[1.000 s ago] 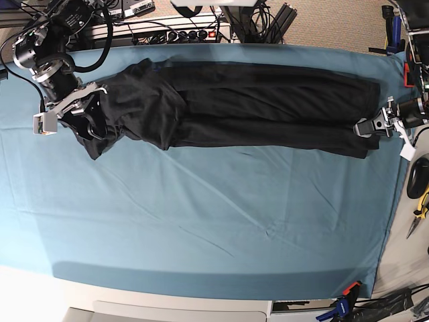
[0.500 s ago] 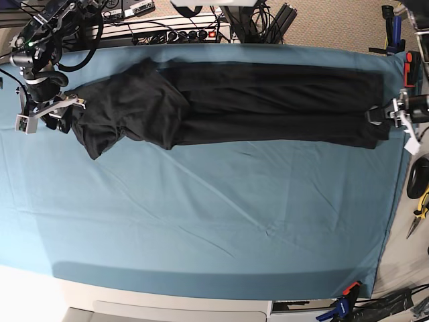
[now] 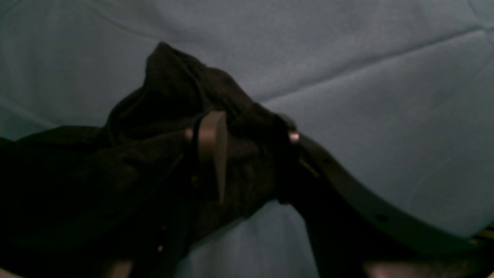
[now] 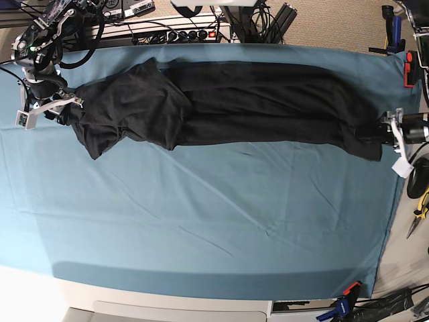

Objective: Fold the T-shirt properly
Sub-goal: 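Release the strip end with the left gripper and reach to the strip middle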

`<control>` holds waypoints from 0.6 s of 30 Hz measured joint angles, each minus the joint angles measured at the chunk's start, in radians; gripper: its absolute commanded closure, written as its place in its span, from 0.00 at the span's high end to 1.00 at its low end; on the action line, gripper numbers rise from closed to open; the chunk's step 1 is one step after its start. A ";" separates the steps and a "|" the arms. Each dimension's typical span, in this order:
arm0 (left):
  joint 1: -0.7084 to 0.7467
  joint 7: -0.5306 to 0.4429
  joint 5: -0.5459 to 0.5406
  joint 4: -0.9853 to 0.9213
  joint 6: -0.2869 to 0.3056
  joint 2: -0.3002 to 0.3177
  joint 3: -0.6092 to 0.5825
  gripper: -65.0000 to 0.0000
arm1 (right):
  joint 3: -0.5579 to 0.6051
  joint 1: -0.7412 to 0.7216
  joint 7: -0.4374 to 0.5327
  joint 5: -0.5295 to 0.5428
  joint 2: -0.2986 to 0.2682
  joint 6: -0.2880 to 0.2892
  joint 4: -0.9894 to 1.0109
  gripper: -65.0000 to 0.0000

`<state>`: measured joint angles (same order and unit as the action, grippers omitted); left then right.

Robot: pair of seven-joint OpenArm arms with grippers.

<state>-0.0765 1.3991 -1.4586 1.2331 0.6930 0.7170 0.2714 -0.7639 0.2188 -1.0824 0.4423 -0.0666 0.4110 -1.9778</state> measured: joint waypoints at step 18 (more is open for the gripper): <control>-0.044 -0.056 0.065 0.274 0.000 -0.212 -0.296 0.00 | 0.000 0.000 0.002 0.000 0.000 0.000 0.000 0.32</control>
<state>-0.1207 1.3434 -1.3933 1.5070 0.6930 0.5053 -0.0250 -0.7639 0.2192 -1.0801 0.4419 -0.0666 0.4114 -1.9778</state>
